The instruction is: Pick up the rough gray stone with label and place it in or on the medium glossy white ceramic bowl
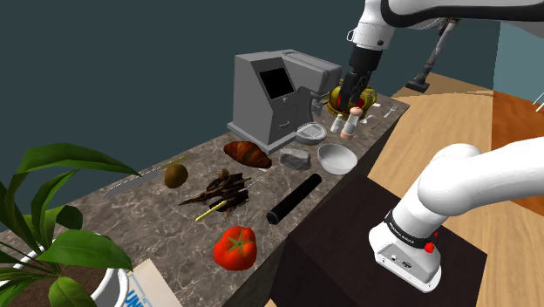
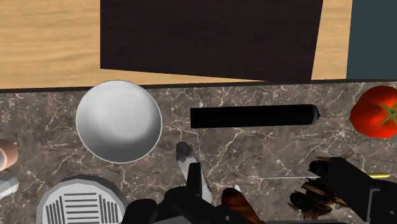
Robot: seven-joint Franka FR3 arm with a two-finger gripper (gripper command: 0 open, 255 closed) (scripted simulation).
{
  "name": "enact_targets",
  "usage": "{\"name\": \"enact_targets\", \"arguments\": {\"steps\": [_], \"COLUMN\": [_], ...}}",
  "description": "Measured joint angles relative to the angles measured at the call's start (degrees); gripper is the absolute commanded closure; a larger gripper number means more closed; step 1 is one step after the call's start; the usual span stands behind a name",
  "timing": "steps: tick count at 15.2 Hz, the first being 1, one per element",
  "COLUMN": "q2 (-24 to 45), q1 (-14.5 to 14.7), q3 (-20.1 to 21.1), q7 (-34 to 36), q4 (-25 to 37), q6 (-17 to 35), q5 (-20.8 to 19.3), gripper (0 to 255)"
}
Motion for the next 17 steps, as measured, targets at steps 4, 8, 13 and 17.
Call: {"name": "enact_targets", "arguments": {"steps": [4, 8, 13, 17], "q2": [1.79, 6.09, 13.98, 22.06], "q1": [0.28, 0.64, 1.62, 2.14], "q3": [-0.6, -2.08, -3.46, -5.34], "q7": [-1.95, -5.93, -10.49, -15.37], "q4": [-2.81, -6.38, -9.69, -9.7], "q6": [4.83, 13.32, 25.48, 34.33], "q5": [-0.45, -1.35, -1.62, -1.56], "gripper": [0, 0, 0, 0]}}
